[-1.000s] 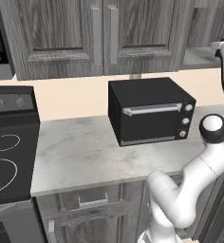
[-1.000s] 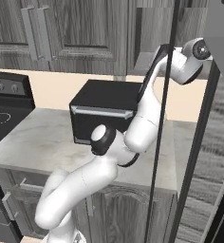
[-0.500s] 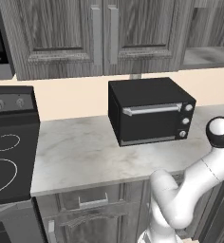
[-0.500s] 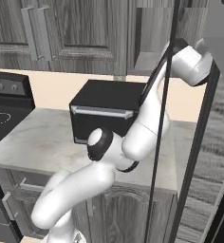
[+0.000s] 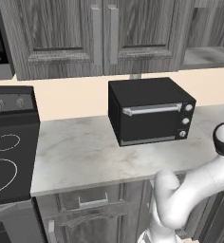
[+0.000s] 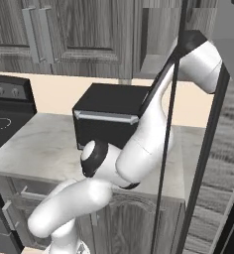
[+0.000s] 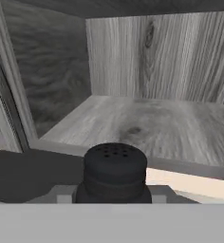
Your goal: Retrieve the shaker from the cabinet and place it next the steak on a plate on the dining table.
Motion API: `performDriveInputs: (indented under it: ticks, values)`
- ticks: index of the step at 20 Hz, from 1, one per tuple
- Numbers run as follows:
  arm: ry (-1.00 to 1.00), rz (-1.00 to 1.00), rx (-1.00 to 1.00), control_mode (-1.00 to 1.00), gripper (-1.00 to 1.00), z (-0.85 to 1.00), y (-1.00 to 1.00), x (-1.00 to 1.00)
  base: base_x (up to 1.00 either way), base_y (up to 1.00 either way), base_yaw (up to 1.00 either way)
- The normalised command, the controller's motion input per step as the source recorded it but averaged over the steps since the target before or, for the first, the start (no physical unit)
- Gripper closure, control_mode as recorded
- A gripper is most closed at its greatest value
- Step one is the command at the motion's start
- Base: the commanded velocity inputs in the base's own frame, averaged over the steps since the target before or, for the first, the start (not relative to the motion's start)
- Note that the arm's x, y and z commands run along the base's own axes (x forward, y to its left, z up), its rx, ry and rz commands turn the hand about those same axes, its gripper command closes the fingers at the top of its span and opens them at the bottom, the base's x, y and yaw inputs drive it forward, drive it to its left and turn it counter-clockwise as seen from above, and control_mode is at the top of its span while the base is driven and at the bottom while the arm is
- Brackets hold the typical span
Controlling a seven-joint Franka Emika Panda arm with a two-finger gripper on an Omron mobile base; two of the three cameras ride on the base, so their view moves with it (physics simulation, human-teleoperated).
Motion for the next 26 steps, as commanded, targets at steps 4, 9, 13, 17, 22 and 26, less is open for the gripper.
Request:
performDriveInputs:
  ticks: [4,9,13,17,22,26]
  values:
    - [-0.11,-0.02,-0.09,-1.0,1.0,-0.84,1.0,-1.0,0.0,0.0,0.0]
    - [-0.24,-0.05,0.0,-1.0,1.0,-1.0,1.0,-0.79,0.0,0.0,0.0]
    - [-0.43,-0.11,0.2,-1.0,1.0,-1.0,1.0,-0.44,0.0,0.0,0.0]
    - [-0.46,-0.19,0.29,-1.0,1.0,-0.99,1.0,-0.25,0.0,0.0,0.0]
    - [-0.25,-0.24,0.17,-1.0,1.0,-0.39,1.0,-0.04,0.0,0.0,0.0]
    - [0.0,-0.16,0.04,-1.0,1.0,0.14,1.0,-0.47,0.0,0.0,0.0]
